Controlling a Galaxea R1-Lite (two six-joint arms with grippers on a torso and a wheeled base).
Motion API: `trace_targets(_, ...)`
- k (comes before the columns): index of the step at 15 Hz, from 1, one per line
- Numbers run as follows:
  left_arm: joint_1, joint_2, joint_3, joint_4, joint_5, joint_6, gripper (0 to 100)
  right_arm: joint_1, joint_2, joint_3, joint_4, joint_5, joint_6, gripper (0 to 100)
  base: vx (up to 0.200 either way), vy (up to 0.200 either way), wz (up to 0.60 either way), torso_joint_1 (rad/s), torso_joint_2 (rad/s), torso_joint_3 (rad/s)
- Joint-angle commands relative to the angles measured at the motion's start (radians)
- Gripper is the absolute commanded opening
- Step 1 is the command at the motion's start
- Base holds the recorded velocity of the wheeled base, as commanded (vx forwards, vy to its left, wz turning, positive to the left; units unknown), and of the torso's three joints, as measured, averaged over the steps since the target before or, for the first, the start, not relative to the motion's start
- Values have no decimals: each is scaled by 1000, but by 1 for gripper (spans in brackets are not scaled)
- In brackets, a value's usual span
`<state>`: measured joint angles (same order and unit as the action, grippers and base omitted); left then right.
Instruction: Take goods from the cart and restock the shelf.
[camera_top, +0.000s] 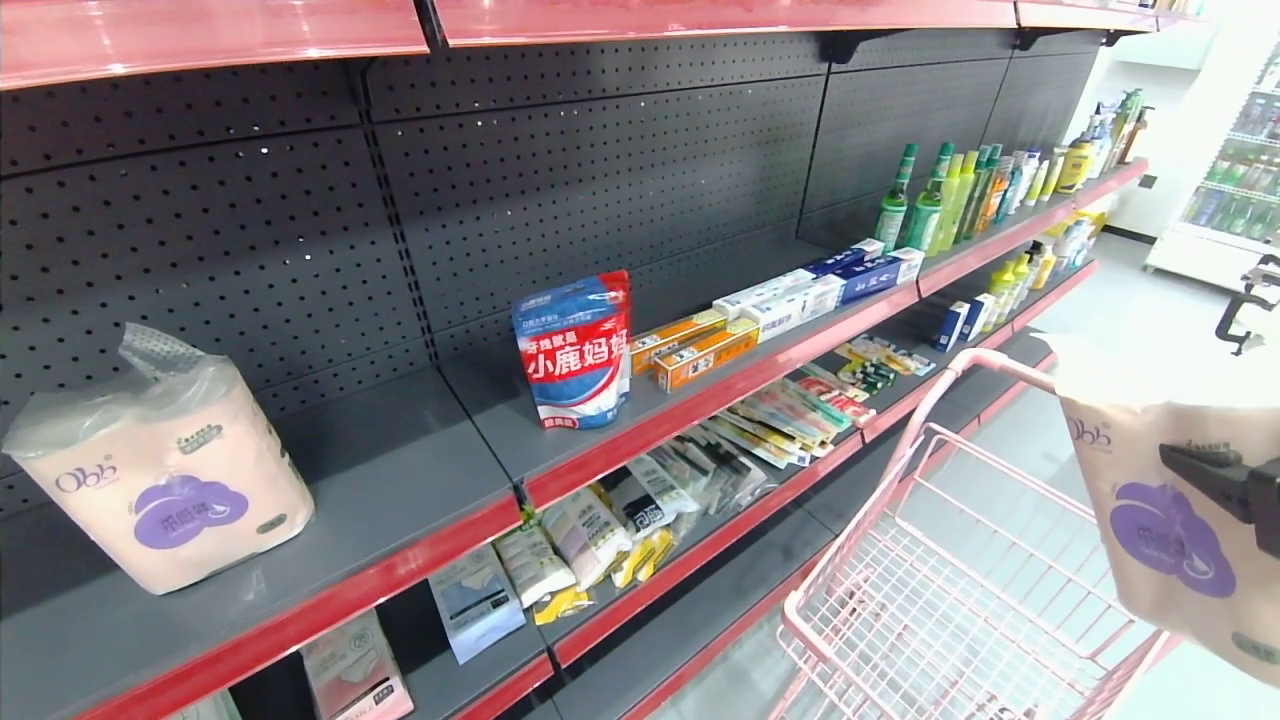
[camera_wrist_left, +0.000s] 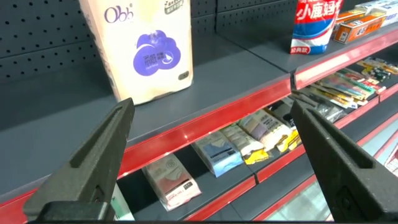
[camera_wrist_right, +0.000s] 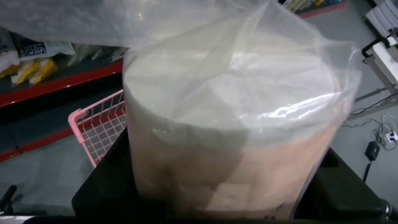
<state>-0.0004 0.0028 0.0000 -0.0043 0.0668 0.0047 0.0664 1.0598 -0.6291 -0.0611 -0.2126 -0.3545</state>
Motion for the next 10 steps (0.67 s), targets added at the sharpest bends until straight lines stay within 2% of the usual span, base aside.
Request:
trace_targets(1, -1, 0, 0, 0, 1, 0, 100, -11, -3, 6, 0, -1, 0, 0, 0, 0, 0, 0, 0, 0)
trace_targets(6, 0, 0, 0, 0, 1, 0, 100, -11, -12, 12, 0, -1, 0, 0, 0, 0, 0, 0, 0, 0)
trace_targets(10, -1, 0, 0, 0, 1, 0, 100, -19, -24, 16, 0, -2, 0, 0, 0, 0, 600, 1, 2, 0)
